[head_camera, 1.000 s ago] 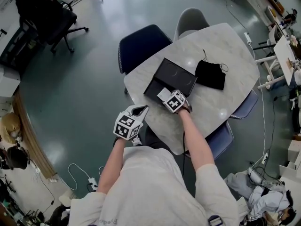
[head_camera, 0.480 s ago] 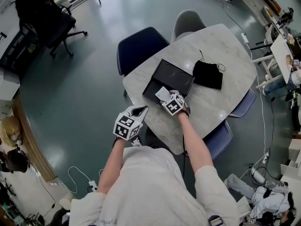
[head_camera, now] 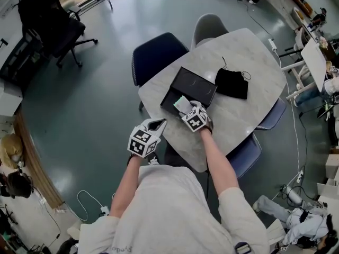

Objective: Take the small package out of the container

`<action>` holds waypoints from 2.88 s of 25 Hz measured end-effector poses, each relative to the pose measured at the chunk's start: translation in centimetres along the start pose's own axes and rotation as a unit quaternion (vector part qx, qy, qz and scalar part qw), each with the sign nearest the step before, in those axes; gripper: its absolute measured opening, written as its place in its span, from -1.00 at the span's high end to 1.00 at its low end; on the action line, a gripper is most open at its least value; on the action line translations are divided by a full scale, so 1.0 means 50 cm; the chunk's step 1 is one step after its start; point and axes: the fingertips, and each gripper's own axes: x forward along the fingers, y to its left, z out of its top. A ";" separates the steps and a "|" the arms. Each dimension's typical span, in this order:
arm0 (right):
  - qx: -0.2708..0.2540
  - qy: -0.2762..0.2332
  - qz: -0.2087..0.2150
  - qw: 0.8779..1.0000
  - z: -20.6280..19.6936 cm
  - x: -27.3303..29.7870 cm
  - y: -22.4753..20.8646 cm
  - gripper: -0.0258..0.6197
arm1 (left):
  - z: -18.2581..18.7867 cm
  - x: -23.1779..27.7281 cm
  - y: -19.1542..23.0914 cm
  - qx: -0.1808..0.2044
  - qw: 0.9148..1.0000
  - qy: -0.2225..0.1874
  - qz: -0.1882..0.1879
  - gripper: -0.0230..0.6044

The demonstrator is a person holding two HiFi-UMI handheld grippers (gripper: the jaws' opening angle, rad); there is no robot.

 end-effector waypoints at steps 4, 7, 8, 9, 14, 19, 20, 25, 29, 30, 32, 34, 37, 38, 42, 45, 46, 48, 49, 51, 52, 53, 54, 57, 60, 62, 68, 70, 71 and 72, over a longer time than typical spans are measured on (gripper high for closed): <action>0.001 -0.015 -0.016 1.000 0.014 -0.019 -0.001 -0.04 | 0.001 -0.008 -0.006 0.005 1.000 -0.001 -0.003 0.76; 0.014 -0.027 -0.021 0.999 0.027 -0.037 0.001 -0.04 | 0.001 -0.016 -0.009 0.007 1.000 -0.001 -0.007 0.76; 0.021 -0.033 -0.022 0.999 0.032 -0.044 0.003 -0.04 | -0.001 -0.018 -0.010 0.007 1.000 -0.001 -0.007 0.76; 0.025 -0.039 -0.024 0.999 0.038 -0.051 0.006 -0.04 | -0.003 -0.020 -0.012 0.007 1.000 0.000 -0.008 0.76; 0.040 -0.066 -0.039 0.996 0.051 -0.079 0.015 -0.04 | -0.010 -0.021 -0.029 0.017 1.000 0.004 -0.019 0.76; 0.063 -0.110 -0.044 0.991 0.077 -0.112 0.025 -0.04 | -0.008 -0.024 -0.028 0.014 1.000 -0.001 -0.021 0.76; 0.071 -0.118 -0.045 0.989 0.083 -0.121 0.027 -0.04 | -0.006 -0.027 -0.026 0.013 1.000 -0.003 -0.022 0.76; 0.119 -0.158 -0.066 0.978 0.101 -0.171 0.025 -0.04 | 0.006 -0.026 -0.017 0.007 1.000 -0.010 -0.023 0.76; 0.153 -0.182 -0.079 0.968 0.100 -0.201 0.027 -0.04 | 0.013 -0.017 -0.011 -0.004 1.000 -0.016 -0.023 0.76; 0.160 -0.186 -0.082 0.966 0.099 -0.208 0.028 -0.04 | 0.015 -0.016 -0.010 -0.005 1.000 -0.017 -0.023 0.76; 0.171 -0.192 -0.087 0.962 0.097 -0.219 0.031 -0.04 | 0.017 -0.014 -0.008 -0.007 1.000 -0.016 -0.023 0.76; 0.183 -0.200 -0.091 0.958 0.094 -0.228 0.035 -0.04 | 0.013 -0.013 -0.008 -0.010 1.000 -0.015 -0.024 0.76; 0.197 -0.212 -0.099 0.952 0.090 -0.244 0.042 -0.04 | 0.006 -0.012 -0.008 -0.014 0.999 -0.015 -0.027 0.76; 0.201 -0.215 -0.102 0.950 0.089 -0.250 0.043 -0.04 | 0.006 -0.010 -0.008 -0.016 0.999 -0.015 -0.028 0.76; 0.225 -0.233 -0.104 0.940 0.076 -0.270 0.045 -0.04 | 0.012 0.000 -0.005 -0.015 0.999 -0.018 -0.028 0.76; 0.239 -0.241 -0.099 0.935 0.066 -0.277 0.042 -0.04 | 0.019 0.003 -0.002 -0.016 0.999 -0.021 -0.026 0.76; 0.239 -0.242 -0.100 0.935 0.064 -0.278 0.042 -0.04 | 0.019 0.003 0.000 -0.017 0.999 -0.020 -0.025 0.76; 0.237 -0.243 -0.101 0.935 0.066 -0.279 0.044 -0.04 | 0.017 0.002 0.005 -0.018 0.999 -0.019 -0.022 0.76; 0.235 -0.245 -0.101 0.935 0.069 -0.279 0.044 -0.04 | 0.018 0.001 0.007 -0.019 0.999 -0.020 -0.021 0.76; 0.232 -0.247 -0.100 0.936 0.075 -0.279 0.045 -0.04 | 0.021 0.002 0.010 -0.020 0.999 -0.021 -0.020 0.76; 0.231 -0.247 -0.098 0.936 0.077 -0.277 0.045 -0.04 | 0.022 0.003 0.010 -0.020 0.999 -0.022 -0.020 0.76; 0.230 -0.246 -0.096 0.937 0.078 -0.276 0.046 -0.04 | 0.022 0.005 0.010 -0.021 0.999 -0.023 -0.020 0.76; 0.229 -0.245 -0.095 0.937 0.077 -0.274 0.047 -0.04 | 0.022 0.007 0.010 -0.022 0.999 -0.023 -0.020 0.76; 0.229 -0.245 -0.092 0.937 0.073 -0.272 0.054 -0.04 | 0.019 0.008 0.008 -0.022 0.999 -0.021 -0.020 0.76; 0.231 -0.245 -0.094 0.937 0.070 -0.271 0.057 -0.04 | 0.017 0.006 0.009 -0.022 0.999 -0.020 -0.020 0.76; 0.232 -0.246 -0.095 0.936 0.065 -0.272 0.058 -0.04 | 0.015 0.004 0.011 -0.022 0.999 -0.019 -0.018 0.76; 0.229 -0.259 -0.098 0.933 0.067 -0.275 0.078 -0.04 | 0.011 0.001 0.009 -0.021 0.999 -0.018 -0.018 0.76; 0.231 -0.261 -0.100 0.932 0.065 -0.273 0.082 -0.04 | 0.009 0.000 0.006 -0.020 0.999 -0.018 -0.019 0.76; 0.233 -0.260 -0.100 0.932 0.064 -0.273 0.084 -0.04 | 0.008 0.000 0.005 -0.020 0.999 -0.017 -0.020 0.76; 0.234 -0.259 -0.102 0.932 0.063 -0.273 0.084 -0.04 | 0.008 -0.001 0.004 -0.020 0.999 -0.017 -0.020 0.76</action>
